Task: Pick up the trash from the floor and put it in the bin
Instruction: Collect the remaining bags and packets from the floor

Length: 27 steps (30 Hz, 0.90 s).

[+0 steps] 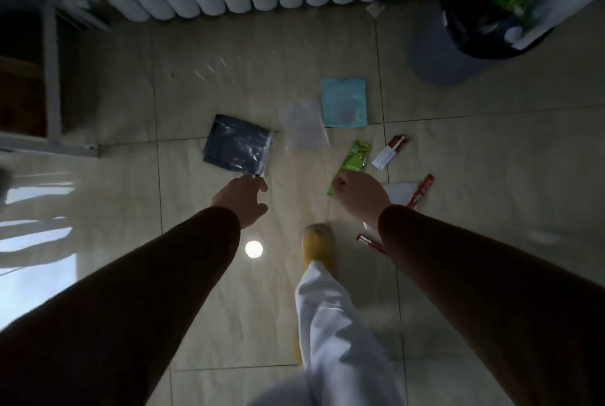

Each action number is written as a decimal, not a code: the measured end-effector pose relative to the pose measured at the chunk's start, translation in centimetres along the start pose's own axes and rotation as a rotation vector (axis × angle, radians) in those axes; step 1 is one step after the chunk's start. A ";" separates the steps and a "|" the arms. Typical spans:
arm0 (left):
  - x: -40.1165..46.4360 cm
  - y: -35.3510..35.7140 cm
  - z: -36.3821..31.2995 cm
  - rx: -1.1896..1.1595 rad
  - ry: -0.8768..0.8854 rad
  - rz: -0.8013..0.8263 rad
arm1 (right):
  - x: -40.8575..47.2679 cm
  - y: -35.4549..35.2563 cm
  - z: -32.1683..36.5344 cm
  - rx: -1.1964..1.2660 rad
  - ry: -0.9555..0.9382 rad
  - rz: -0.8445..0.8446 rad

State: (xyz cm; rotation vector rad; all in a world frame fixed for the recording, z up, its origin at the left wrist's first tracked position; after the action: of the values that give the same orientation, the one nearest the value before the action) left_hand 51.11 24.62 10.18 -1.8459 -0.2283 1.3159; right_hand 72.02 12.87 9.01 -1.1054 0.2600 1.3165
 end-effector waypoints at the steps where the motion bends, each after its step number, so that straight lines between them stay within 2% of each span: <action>1: 1.6 -1.0 0.6 -0.003 0.006 -0.009 | 1.5 -0.3 0.7 -0.006 -0.004 0.008; 7: 8.9 -4.0 5.4 0.096 0.026 0.044 | 8.6 -1.2 5.0 0.033 0.036 -0.058; 12: 14.2 -3.6 9.0 0.198 0.087 0.108 | 13.2 0.1 6.1 0.059 0.168 -0.089; 20: 24.4 -0.2 12.1 0.391 0.212 -0.002 | 24.0 4.4 3.9 0.056 0.324 -0.220; 27: 35.1 6.1 13.4 0.579 0.261 -0.028 | 34.8 8.8 -0.3 -0.134 0.393 -0.333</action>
State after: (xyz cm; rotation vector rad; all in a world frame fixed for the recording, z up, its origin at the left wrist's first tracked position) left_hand 53.05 47.85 -19.97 -1.4822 0.2445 0.9725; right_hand 75.20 33.54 -20.20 -1.4513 0.2651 0.8249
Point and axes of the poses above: each hand's wrist, its own x-axis towards the middle knuckle, its own y-axis out of the palm, z = x × y, the point moved 7 cm from there along x, towards the middle knuckle, and after that the axes turned 10 degrees about x, right-handed, at the moved point
